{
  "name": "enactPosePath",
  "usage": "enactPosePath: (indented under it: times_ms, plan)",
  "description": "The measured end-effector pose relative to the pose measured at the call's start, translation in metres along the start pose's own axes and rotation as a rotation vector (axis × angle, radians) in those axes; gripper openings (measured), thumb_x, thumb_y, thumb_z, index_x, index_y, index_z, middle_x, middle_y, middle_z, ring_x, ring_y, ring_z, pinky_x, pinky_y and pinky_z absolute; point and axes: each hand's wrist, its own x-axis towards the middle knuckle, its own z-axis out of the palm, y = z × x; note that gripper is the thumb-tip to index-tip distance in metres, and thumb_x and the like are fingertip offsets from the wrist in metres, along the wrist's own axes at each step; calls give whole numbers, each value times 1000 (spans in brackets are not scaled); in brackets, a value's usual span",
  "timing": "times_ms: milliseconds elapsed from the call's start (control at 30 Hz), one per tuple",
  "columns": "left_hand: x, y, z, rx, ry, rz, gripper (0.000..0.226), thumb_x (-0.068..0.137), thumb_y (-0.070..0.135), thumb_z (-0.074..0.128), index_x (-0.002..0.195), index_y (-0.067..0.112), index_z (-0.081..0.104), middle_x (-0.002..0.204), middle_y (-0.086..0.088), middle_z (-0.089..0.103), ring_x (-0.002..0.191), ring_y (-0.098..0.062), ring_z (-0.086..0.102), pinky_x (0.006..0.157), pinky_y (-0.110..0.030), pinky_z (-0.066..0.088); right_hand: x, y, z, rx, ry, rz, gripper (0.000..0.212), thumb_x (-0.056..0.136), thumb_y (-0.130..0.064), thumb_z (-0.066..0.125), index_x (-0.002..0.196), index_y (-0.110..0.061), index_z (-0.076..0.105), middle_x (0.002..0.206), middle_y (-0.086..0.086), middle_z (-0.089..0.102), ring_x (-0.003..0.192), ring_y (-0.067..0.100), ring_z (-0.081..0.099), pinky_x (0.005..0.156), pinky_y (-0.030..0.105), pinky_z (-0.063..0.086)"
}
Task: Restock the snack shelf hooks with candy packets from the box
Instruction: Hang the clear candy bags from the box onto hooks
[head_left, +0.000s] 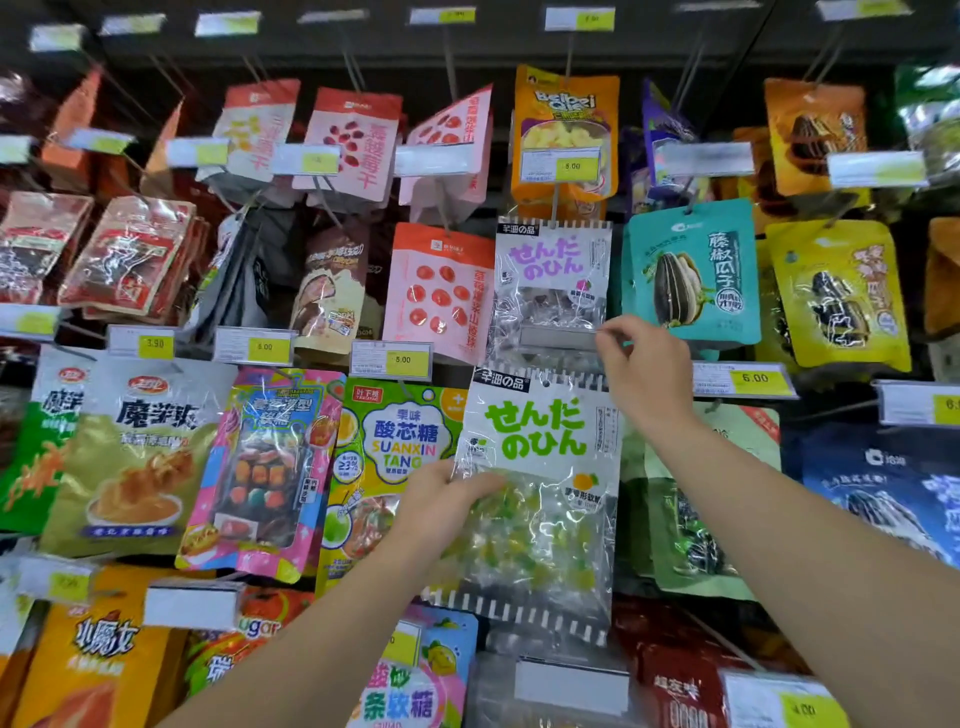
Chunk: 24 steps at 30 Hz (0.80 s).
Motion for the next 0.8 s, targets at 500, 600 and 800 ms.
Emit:
enactPosePath:
  times_ms: [500,600,800]
  plan:
    - [1,12,29,-79,-64,-114,29,88,29,68,86,19,40,89,7,40,91,-19,47,86,-34,33,-4,-2,-5,-7,-29,3,18,98,-24,53,100,-16,69,91,0,70,77,20,60,64,30,43]
    - [1,9,28,-94,-21,-149,35,84,32,70,111,14,55,112,-1,53,103,-23,53,89,-36,36,-5,-2,-5,-11,-39,4,17,98,-24,54,101,-17,69,93,-1,70,77,19,60,66,30,44]
    - [4,22,21,-9,-32,-192,54,84,31,71,127,6,52,117,-6,54,105,-26,52,91,-38,40,-3,-2,-5,-17,-52,7,16,98,-25,55,102,-18,69,94,-2,69,74,18,58,64,29,41]
